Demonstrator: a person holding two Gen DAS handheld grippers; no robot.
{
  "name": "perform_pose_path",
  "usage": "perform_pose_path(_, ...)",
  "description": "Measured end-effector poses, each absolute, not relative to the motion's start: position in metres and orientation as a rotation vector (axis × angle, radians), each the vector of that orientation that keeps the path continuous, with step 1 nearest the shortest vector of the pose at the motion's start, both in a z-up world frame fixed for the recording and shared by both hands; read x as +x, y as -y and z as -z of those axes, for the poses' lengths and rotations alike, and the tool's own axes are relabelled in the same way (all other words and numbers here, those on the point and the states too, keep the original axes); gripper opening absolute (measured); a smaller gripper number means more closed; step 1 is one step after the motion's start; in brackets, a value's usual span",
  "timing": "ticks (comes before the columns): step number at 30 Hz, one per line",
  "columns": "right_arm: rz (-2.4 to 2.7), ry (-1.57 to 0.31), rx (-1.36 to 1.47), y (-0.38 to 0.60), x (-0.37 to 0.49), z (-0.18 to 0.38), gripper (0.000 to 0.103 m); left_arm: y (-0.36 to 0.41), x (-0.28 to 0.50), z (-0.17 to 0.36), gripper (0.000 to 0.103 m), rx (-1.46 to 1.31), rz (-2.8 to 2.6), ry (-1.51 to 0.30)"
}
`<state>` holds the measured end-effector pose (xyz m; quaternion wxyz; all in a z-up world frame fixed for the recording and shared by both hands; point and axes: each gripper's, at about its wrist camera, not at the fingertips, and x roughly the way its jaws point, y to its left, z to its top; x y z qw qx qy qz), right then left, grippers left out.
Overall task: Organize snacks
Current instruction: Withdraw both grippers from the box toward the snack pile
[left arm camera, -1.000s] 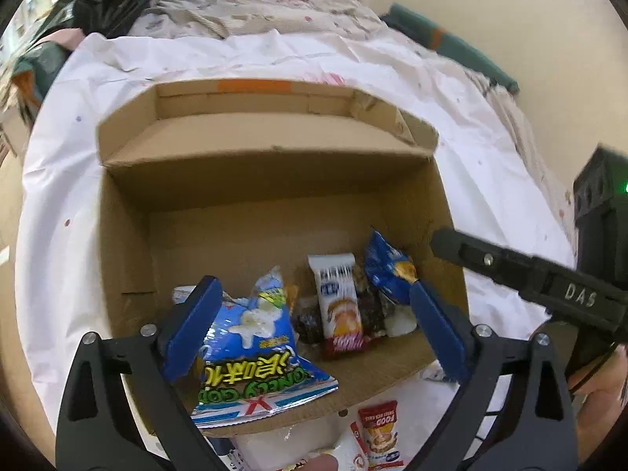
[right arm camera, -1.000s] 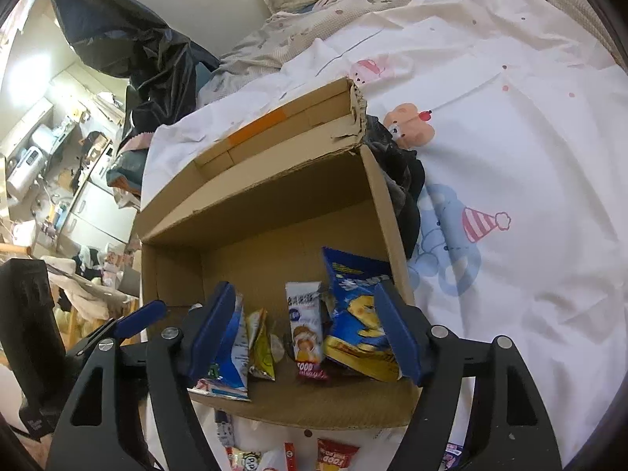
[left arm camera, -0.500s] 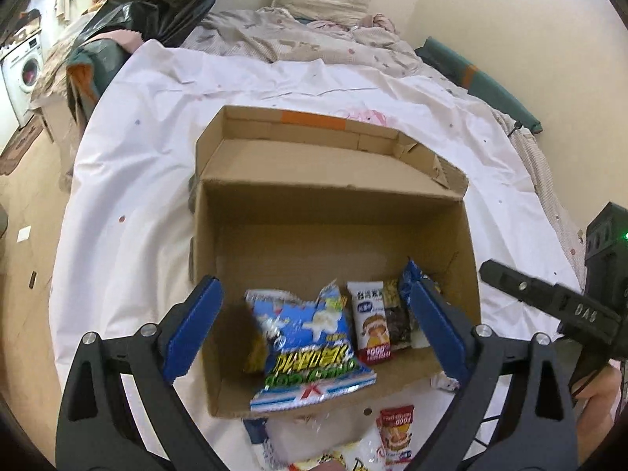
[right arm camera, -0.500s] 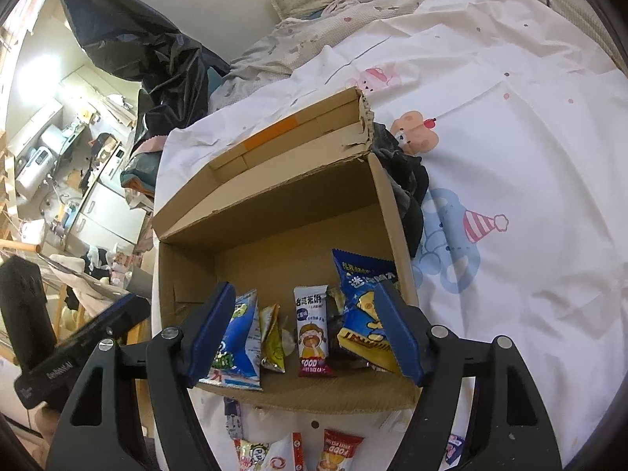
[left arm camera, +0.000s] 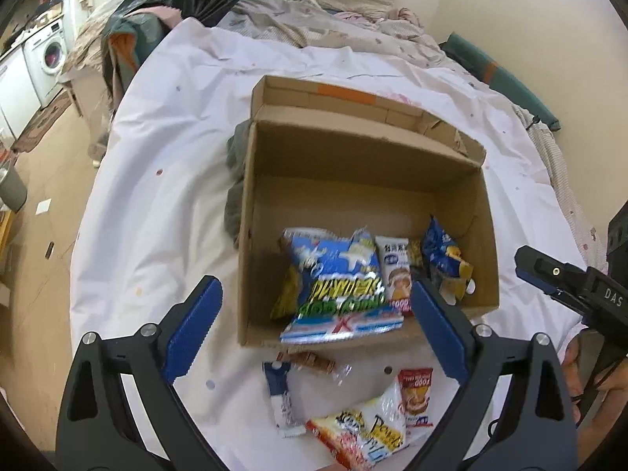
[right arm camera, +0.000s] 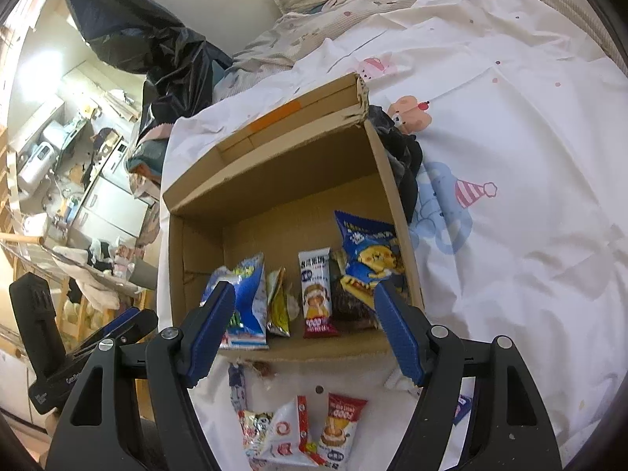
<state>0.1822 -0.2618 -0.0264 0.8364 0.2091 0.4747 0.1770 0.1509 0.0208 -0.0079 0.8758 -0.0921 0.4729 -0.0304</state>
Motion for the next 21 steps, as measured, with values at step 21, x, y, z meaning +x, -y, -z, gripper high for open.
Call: perform_pose_path(21,-0.318,-1.159,0.476,0.279,0.122,0.071,0.076,-0.042,0.105,0.049,0.092,-0.222,-0.060,-1.106)
